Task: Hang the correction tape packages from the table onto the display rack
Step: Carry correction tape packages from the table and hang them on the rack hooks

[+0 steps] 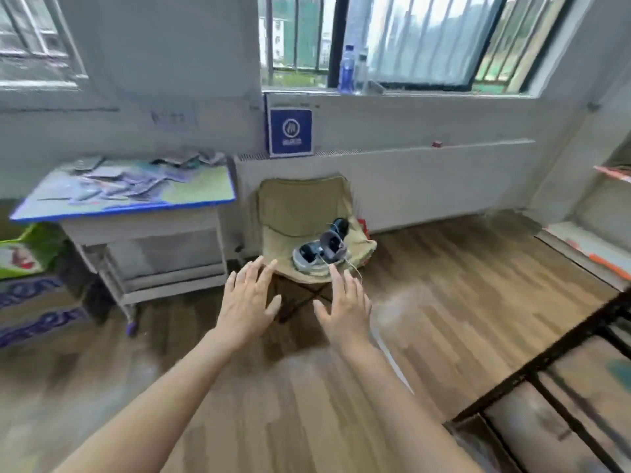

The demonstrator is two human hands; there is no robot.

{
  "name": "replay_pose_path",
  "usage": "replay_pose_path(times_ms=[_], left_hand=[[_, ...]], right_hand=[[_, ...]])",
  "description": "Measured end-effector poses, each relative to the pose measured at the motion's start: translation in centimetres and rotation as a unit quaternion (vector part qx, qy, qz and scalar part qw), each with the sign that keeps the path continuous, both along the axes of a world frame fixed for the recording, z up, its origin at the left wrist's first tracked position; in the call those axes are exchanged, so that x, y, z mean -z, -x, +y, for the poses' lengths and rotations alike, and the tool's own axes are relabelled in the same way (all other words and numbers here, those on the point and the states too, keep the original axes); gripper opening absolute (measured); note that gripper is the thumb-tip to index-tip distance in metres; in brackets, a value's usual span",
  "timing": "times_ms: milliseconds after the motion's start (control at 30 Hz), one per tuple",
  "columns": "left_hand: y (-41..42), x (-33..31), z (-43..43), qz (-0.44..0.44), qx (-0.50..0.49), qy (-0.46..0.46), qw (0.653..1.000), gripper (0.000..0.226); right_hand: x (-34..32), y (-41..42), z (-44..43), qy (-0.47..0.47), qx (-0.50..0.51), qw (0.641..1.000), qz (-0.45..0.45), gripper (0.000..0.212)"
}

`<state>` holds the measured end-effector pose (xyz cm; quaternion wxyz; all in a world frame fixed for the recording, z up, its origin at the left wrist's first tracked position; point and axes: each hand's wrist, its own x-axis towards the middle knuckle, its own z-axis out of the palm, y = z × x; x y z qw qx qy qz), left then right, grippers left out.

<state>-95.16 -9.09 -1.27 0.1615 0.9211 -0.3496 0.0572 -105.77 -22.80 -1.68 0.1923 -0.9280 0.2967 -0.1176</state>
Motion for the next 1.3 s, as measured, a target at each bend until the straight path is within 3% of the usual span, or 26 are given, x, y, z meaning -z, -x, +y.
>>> replay_pose_path(times_ms=[233,433,833,1300], left_hand=[[-14.5,-0.4,7.6,0.020,-0.148,0.023,0.988,0.064],[-23.0,1.0,13.0,0.032,-0.201,0.013,0.979,0.063],[-48.0,0.1,22.5,0.031,-0.219,0.003,0.975,0.064],[-72.4,3.4,23.7,0.049,-0.251,0.012,0.967,0.064]], right_hand=[[-1.3,-18.2,4.9,0.013,-0.131,0.991,-0.004,0.069],[-0.7,-28.5,8.8,0.018,-0.183,0.983,0.012,0.067],[-0.3,-52.8,16.2,0.011,-0.162,0.987,0.023,0.068],[1.8,-78.3,15.4,-0.012,-0.177,0.983,0.045,0.071]])
